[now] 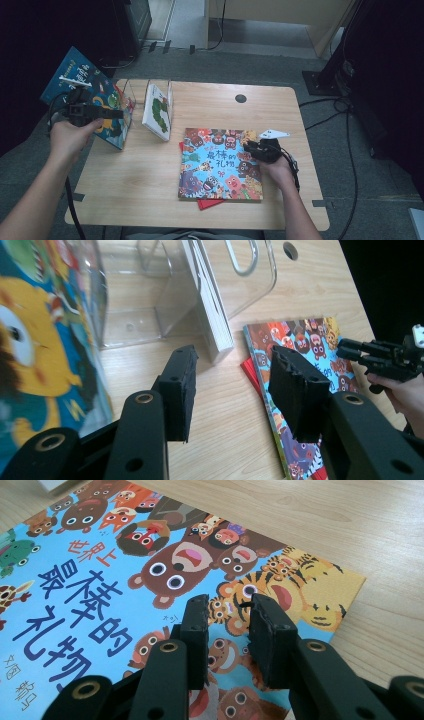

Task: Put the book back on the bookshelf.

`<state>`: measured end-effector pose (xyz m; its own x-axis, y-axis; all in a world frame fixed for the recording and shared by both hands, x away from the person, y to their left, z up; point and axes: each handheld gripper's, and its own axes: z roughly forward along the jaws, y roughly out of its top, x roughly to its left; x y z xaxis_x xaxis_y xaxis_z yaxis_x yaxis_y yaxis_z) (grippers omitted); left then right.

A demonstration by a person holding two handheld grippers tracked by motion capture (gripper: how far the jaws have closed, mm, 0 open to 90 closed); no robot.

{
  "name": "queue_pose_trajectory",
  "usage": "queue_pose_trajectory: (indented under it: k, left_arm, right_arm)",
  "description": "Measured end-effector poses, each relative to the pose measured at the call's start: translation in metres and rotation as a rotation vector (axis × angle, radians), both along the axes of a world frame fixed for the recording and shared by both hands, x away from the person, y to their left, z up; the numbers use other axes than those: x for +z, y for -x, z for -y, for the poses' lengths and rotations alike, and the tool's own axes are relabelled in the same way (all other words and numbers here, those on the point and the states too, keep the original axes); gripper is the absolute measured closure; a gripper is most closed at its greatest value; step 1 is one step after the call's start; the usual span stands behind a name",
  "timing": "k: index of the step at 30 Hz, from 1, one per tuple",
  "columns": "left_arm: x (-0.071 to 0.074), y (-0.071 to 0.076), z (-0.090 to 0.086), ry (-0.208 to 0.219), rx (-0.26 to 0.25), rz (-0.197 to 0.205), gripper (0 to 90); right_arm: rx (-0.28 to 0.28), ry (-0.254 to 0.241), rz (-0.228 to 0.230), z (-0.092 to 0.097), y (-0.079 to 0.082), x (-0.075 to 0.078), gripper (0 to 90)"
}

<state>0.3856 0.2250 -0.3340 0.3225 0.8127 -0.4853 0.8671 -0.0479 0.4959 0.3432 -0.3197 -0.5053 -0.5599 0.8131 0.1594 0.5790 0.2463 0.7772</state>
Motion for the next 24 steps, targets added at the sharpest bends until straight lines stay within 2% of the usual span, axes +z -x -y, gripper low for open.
queue_pose_trajectory:
  k: [5,7,10,15,18,21,23,24]
  left_arm:
    - [-0.015,0.004,0.01,-0.025,-0.02,0.006,54.0]
    - [-0.02,0.005,0.013,-0.029,-0.029,0.008,53.8]
    - [-0.028,0.006,0.017,-0.023,-0.039,0.005,53.5]
    - [-0.04,0.008,0.022,-0.025,-0.043,0.004,53.3]
    - [-0.049,0.01,0.027,-0.03,-0.048,0.003,52.9]
    - [-0.057,0.011,0.034,-0.041,-0.059,0.005,52.0]
    - [-0.063,0.012,0.04,-0.056,-0.069,0.01,51.9]
    - [-0.066,0.013,0.042,-0.051,-0.069,0.007,51.7]
  right_arm:
    - [0.007,-0.007,0.002,0.0,0.0,-0.001,66.0]
    - [0.0,-0.023,-0.007,0.001,0.0,-0.001,64.9]
    - [-0.009,-0.012,-0.006,-0.001,0.0,0.0,63.4]
    - [0.008,-0.023,-0.008,-0.001,0.001,0.0,55.4]
    - [0.011,-0.004,-0.003,-0.005,0.002,0.0,50.8]
    - [0.02,-0.006,0.005,-0.007,0.004,-0.001,44.6]
    - [0.016,-0.001,0.015,-0.009,0.006,-0.001,42.8]
    - [0.014,0.0,0.015,-0.009,0.006,-0.001,42.8]
